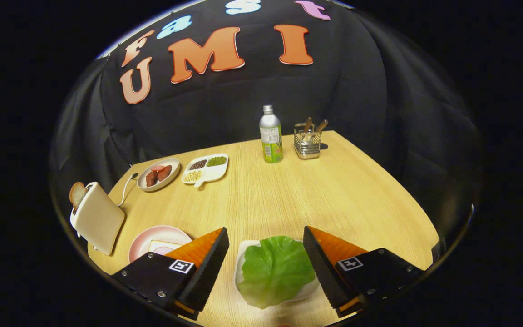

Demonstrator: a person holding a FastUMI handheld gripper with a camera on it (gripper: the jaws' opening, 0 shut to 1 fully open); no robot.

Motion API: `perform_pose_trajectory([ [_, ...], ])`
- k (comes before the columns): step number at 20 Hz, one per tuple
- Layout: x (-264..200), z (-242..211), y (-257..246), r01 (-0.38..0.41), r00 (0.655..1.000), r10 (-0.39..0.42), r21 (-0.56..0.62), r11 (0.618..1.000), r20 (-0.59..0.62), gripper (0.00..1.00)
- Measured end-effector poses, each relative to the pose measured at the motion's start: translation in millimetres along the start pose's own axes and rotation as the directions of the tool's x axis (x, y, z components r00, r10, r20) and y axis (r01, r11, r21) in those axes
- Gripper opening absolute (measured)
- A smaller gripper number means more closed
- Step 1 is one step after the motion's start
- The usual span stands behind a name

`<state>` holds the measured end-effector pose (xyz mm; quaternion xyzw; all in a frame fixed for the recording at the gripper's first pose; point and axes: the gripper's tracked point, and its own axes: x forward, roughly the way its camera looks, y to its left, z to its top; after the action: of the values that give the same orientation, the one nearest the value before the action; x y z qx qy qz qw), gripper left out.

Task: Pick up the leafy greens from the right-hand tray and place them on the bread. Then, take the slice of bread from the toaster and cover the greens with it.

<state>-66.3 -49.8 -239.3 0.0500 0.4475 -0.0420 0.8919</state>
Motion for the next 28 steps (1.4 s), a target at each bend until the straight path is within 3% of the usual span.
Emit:
perform_pose_trajectory([
  [14, 27.5, -76.9, -11.0, 0.034, 0.963, -0.045, -0.046, 0.998, -0.264, 0.96],
  [20, 36.5, -79.5, -16.5, 0.079, 0.958, -0.097, -0.076, 0.994, -0.269, 0.91],
  [24, 36.4, -78.2, -17.5, 0.069, 0.959, -0.088, -0.08, 0.994, -0.269, 0.81],
  [28, 36.8, -76.1, -16.8, 0.054, 0.962, -0.061, -0.033, 0.998, -0.267, 0.43],
])
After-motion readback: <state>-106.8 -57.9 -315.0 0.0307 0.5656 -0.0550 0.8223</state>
